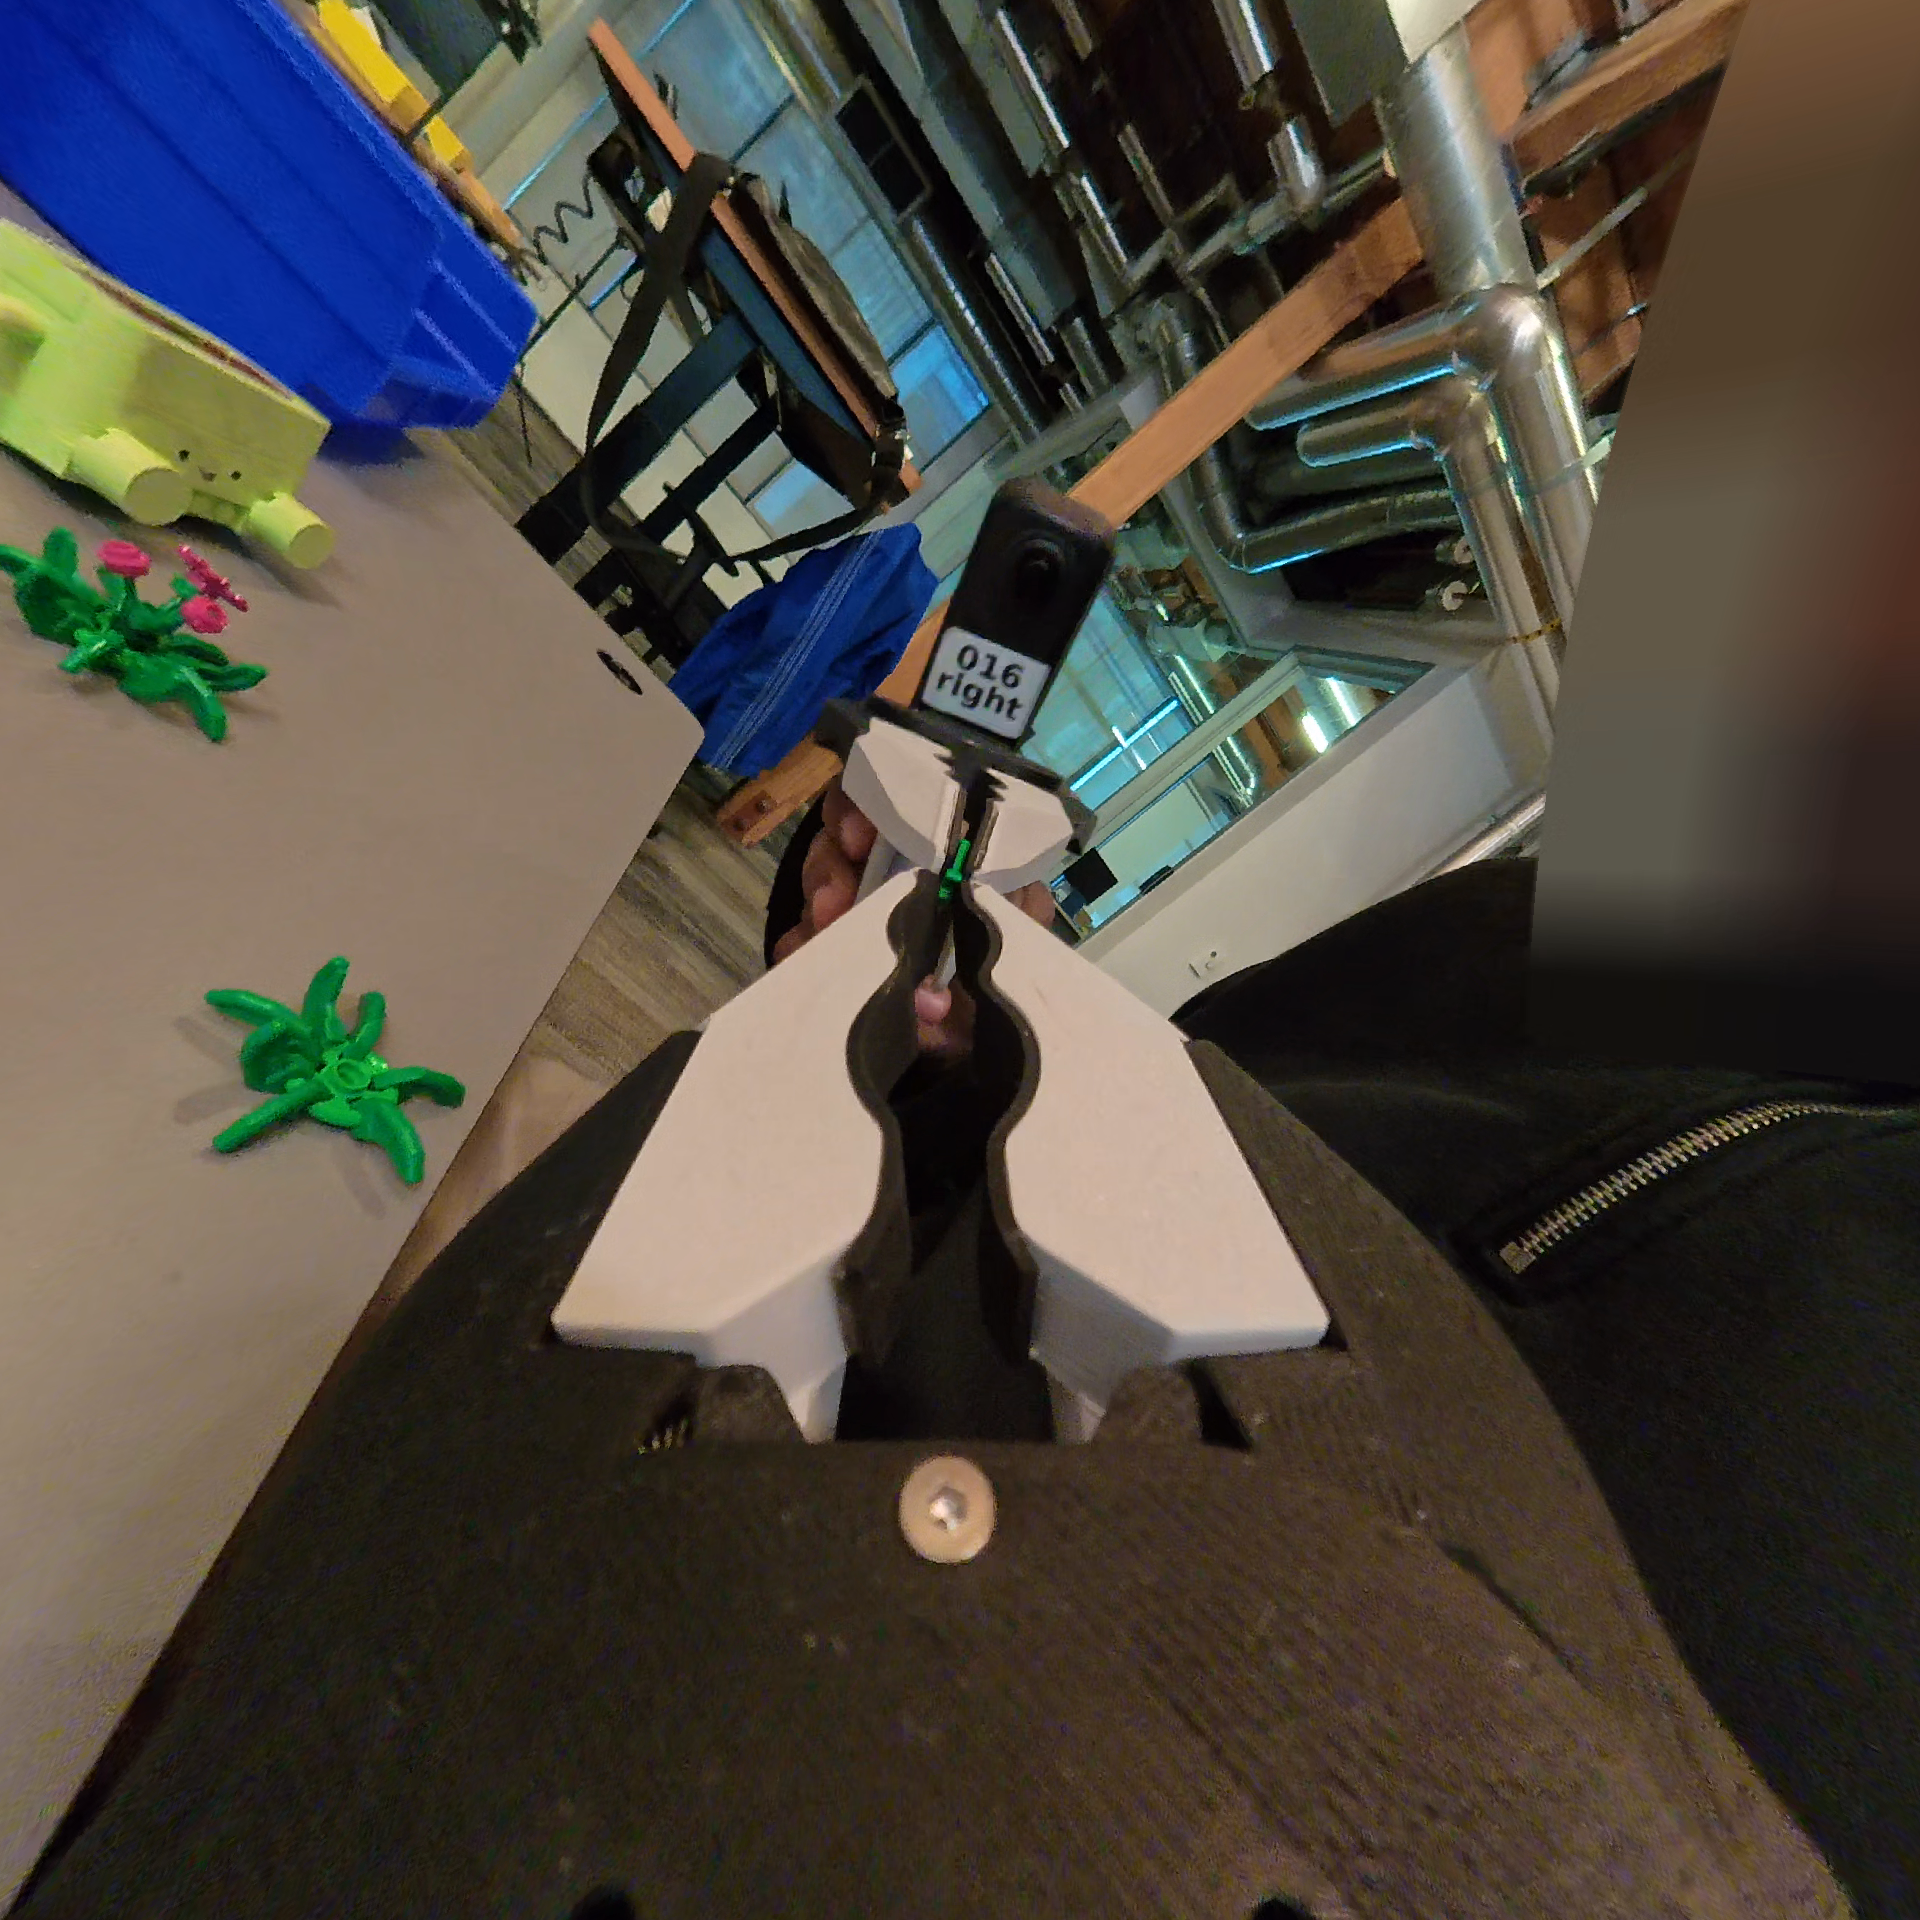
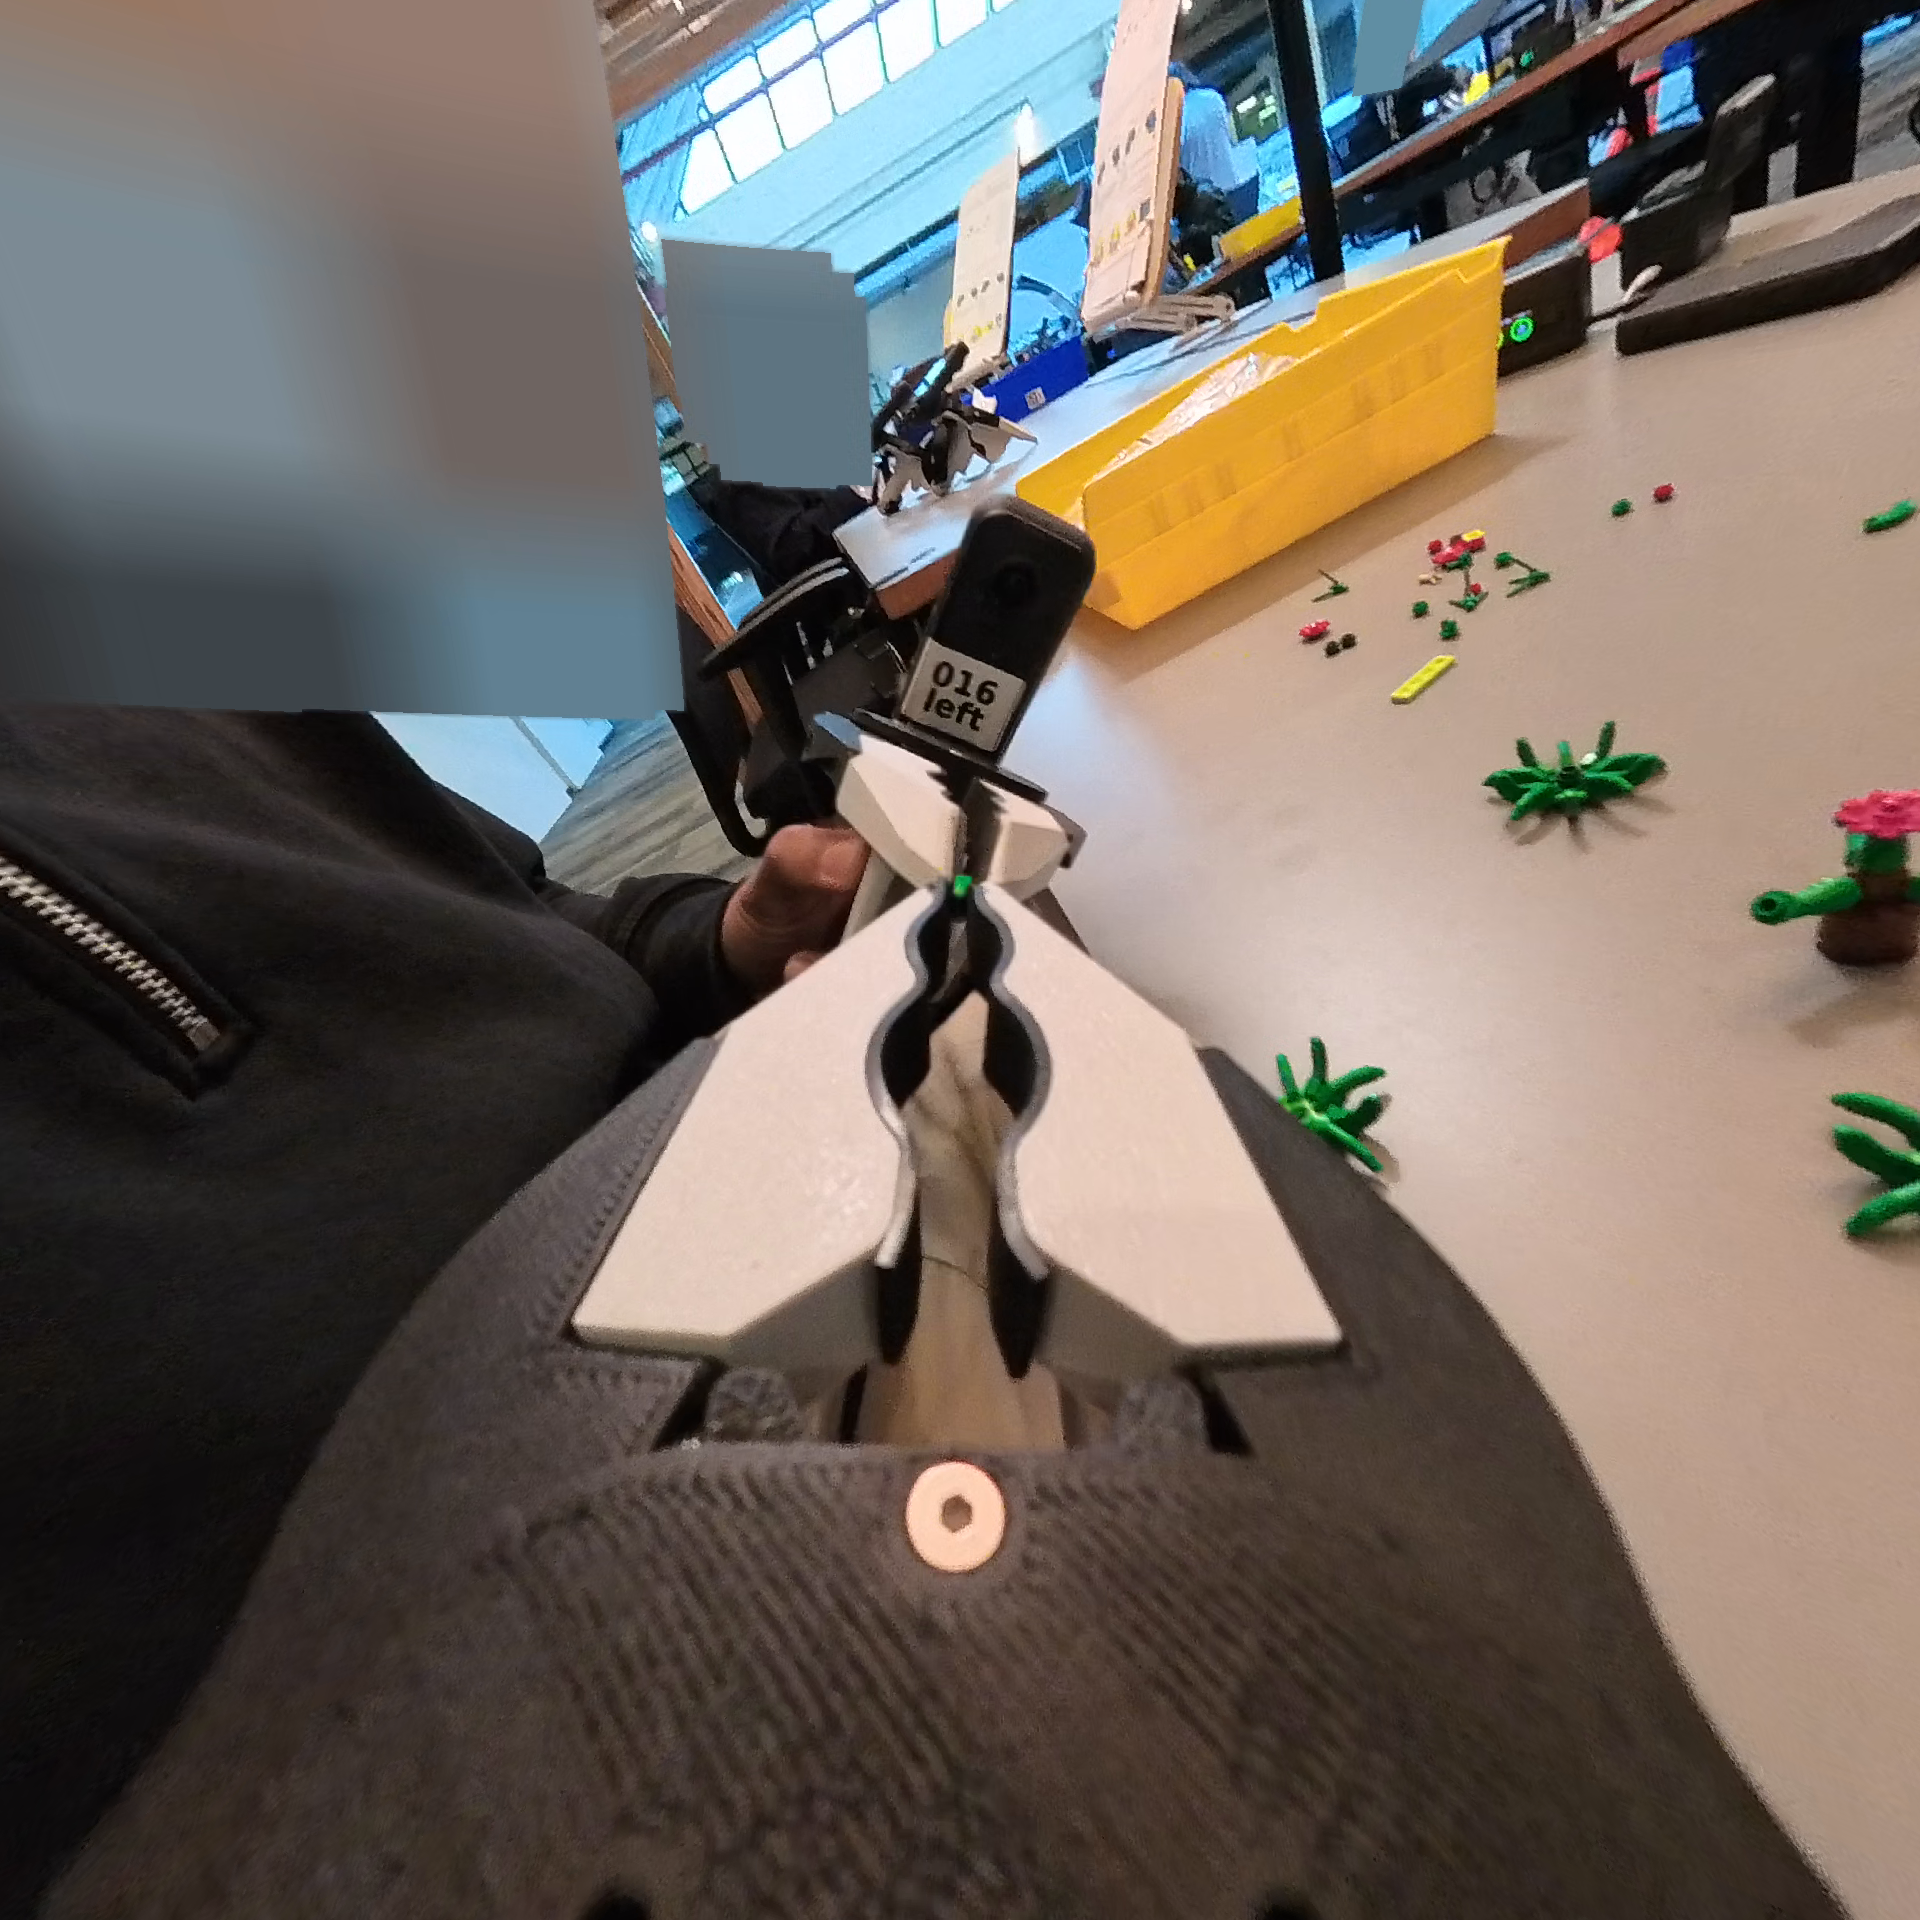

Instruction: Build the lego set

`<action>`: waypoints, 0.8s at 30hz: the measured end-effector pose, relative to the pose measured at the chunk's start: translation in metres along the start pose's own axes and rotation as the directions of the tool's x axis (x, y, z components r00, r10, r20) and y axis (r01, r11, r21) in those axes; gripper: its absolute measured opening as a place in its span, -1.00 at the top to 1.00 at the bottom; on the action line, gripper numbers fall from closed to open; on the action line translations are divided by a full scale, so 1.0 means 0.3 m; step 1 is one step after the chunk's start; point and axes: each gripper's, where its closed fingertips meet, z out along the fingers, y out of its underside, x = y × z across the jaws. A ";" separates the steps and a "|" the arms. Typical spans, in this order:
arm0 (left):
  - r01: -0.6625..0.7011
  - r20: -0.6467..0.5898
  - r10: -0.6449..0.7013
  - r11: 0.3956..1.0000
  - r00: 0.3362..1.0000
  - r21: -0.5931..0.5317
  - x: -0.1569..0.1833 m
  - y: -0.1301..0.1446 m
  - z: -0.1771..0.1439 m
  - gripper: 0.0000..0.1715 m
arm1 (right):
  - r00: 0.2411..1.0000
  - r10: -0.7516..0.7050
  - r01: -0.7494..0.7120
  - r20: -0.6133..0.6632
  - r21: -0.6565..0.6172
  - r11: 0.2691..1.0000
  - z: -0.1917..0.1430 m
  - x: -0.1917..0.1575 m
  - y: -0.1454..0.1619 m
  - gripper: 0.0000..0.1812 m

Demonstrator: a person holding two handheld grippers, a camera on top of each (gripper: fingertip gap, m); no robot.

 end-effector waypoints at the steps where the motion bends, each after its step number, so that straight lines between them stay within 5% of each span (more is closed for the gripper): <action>1: 0.010 0.013 -0.010 1.000 1.000 -0.011 -0.012 0.002 0.001 0.98 | 1.000 -0.008 0.008 -0.019 -0.019 1.000 -0.001 0.009 0.006 1.00; 5: -0.076 0.223 0.101 0.990 0.969 -0.120 -0.114 0.012 -0.013 0.86 | 0.987 -0.055 0.030 -0.154 -0.162 0.986 -0.007 0.086 0.040 0.99; 9: -0.186 0.468 0.376 0.896 0.800 -0.403 -0.256 0.047 -0.071 1.00 | 0.938 -0.194 0.043 -0.287 -0.462 0.886 -0.015 0.196 0.136 1.00; 15: -0.187 0.498 0.537 0.784 0.681 -0.591 -0.328 0.061 -0.069 1.00 | 0.900 -0.343 0.051 -0.268 -0.717 0.695 0.011 0.273 0.221 0.99; 24: -0.126 0.516 0.578 0.734 0.632 -0.667 -0.371 0.095 -0.089 1.00 | 0.904 -0.350 0.034 -0.246 -0.774 0.632 0.017 0.287 0.256 0.99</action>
